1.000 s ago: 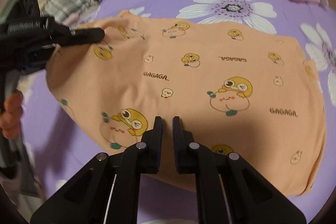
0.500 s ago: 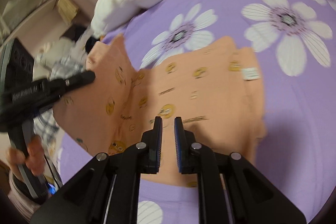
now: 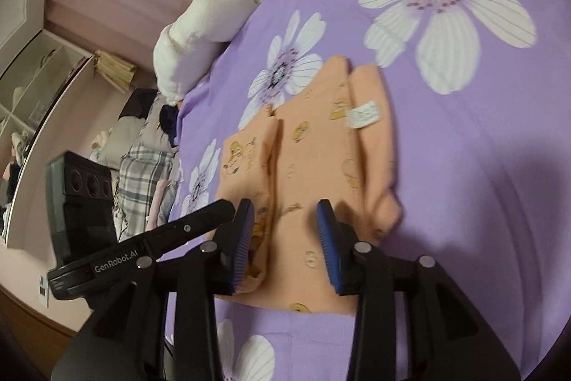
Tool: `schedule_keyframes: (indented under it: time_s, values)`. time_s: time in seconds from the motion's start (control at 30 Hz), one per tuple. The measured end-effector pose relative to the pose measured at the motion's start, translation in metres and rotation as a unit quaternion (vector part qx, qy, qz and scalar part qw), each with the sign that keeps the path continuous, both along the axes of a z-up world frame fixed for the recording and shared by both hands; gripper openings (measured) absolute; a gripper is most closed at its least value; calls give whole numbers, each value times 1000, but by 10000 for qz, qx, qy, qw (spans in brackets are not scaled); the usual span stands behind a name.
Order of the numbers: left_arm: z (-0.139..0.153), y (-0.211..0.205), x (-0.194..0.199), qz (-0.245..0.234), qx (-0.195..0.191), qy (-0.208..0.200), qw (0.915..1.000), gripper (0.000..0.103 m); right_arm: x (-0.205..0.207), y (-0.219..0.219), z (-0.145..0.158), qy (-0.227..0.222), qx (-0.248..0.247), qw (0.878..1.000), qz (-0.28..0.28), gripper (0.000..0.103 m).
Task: Fold small clothes
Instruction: 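Grasp one side edge with the left gripper and fold it over the middle, then grasp the other side edge with the right gripper and fold it over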
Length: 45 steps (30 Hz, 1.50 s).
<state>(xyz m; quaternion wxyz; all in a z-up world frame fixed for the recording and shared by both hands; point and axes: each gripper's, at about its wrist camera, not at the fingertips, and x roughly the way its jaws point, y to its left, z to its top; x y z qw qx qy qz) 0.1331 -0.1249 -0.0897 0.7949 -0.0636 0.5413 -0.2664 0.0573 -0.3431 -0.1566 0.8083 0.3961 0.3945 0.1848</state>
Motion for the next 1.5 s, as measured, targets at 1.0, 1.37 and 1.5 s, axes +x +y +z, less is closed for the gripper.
schedule_keyframes:
  time_s: [1.0, 1.37, 1.5]
  values:
    - [-9, 117, -10, 1060, -671, 127, 9920, 57, 76, 27, 50, -385, -1015, 9936, 318, 8]
    - [-14, 35, -6, 230, -266, -78, 9993, 57, 62, -15, 0, 536, -1614, 9853, -186, 28]
    - [-11, 20, -11, -60, -247, -338, 9991, 57, 59, -18, 28, -77, -2209, 9727, -707, 28]
